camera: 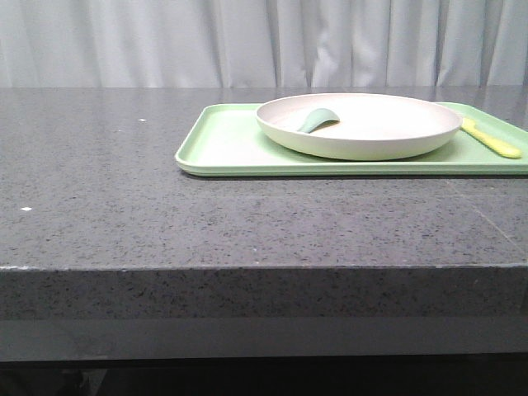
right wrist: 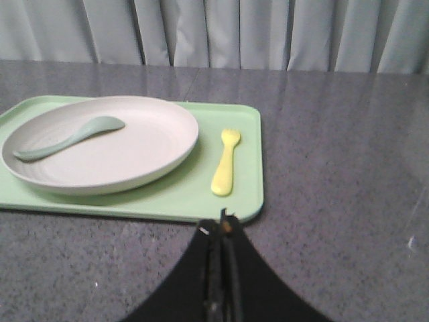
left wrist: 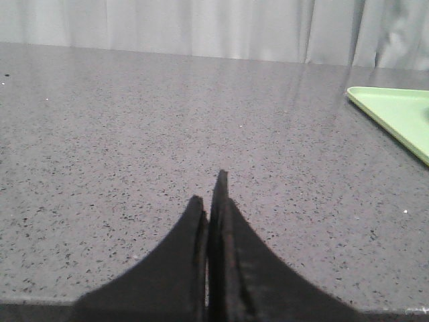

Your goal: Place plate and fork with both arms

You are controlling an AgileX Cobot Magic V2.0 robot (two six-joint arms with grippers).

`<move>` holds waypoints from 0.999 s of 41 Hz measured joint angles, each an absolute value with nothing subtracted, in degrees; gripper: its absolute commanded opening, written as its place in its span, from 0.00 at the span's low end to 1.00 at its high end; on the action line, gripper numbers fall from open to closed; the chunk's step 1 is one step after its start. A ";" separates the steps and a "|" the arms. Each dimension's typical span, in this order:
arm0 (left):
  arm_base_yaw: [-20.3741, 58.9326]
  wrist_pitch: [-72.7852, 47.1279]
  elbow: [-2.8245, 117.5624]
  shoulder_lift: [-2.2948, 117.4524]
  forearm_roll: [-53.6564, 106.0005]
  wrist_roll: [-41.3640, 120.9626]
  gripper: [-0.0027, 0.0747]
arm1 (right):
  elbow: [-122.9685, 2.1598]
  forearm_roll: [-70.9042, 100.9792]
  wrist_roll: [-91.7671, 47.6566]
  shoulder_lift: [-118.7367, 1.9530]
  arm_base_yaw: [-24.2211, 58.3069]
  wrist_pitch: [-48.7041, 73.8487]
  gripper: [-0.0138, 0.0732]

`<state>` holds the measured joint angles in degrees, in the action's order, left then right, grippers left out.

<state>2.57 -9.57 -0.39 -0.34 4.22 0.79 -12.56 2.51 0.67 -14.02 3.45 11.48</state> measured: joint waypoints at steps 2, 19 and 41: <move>2.57 -9.57 -0.39 -0.34 4.22 0.79 0.01 | -10.24 2.51 0.67 -12.62 3.45 11.48 0.08; 2.57 -9.57 -0.39 -0.34 4.22 0.79 0.01 | 1.60 2.51 0.67 -1.73 3.45 13.17 0.08; 2.57 -9.57 -0.39 -0.34 4.22 0.79 0.01 | 1.60 2.51 0.67 0.68 3.45 14.87 0.08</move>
